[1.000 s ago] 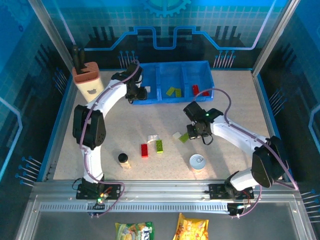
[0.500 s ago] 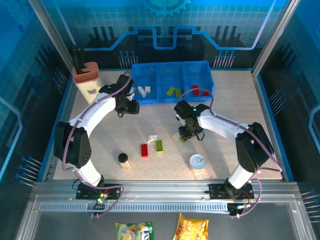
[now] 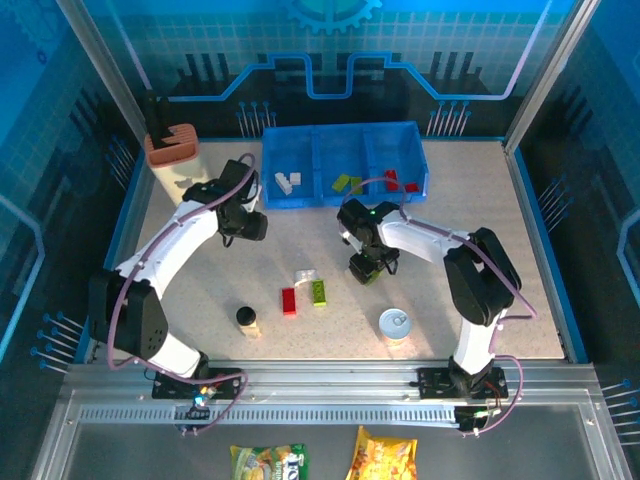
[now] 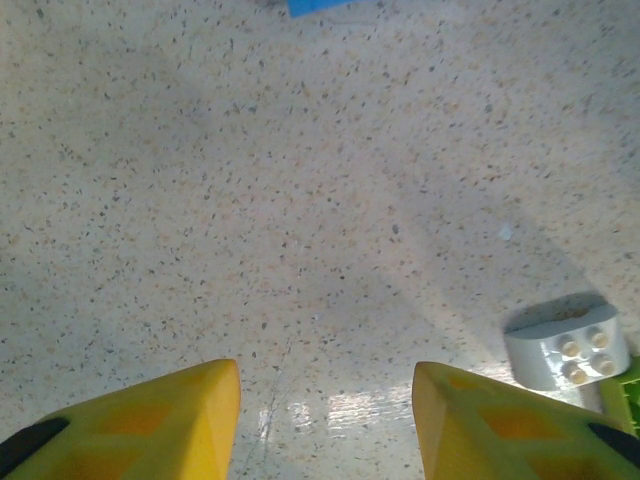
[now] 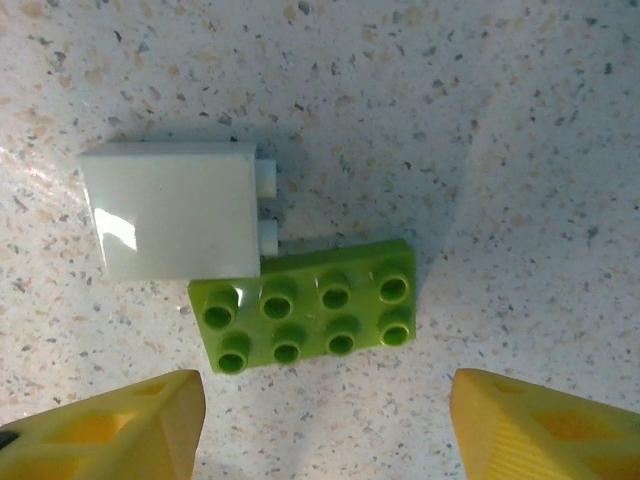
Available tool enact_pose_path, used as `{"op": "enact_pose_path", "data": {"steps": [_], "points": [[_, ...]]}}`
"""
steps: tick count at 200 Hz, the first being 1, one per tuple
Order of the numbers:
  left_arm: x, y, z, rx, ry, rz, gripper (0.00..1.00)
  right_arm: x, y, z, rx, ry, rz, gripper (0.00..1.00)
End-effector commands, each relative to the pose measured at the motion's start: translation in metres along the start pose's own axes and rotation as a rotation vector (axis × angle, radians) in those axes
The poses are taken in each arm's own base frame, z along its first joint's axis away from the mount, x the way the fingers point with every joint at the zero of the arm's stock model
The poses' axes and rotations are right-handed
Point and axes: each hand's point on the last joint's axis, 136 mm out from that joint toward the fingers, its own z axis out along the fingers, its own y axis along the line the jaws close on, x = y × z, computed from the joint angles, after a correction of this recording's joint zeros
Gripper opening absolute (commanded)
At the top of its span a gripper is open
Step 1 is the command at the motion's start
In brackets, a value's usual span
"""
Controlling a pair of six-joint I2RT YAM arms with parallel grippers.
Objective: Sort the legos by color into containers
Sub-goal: Pick up the lego from the center of the table.
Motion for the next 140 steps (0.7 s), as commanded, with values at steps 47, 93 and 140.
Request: {"op": "enact_pose_path", "data": {"steps": [47, 93, 140], "points": [[-0.001, 0.004, 0.010, -0.008, -0.042, 0.029, 0.50, -0.003, 0.006, 0.016, -0.042, 0.058, 0.002, 0.75], [0.000, 0.004, 0.009, -0.004, -0.053, 0.031, 0.50, 0.000, 0.006, 0.028, -0.075, 0.091, -0.001, 0.78], [0.002, 0.003, 0.012, 0.001, -0.038, 0.033, 0.50, 0.001, 0.005, 0.035, -0.076, 0.114, -0.008, 0.78]]}}
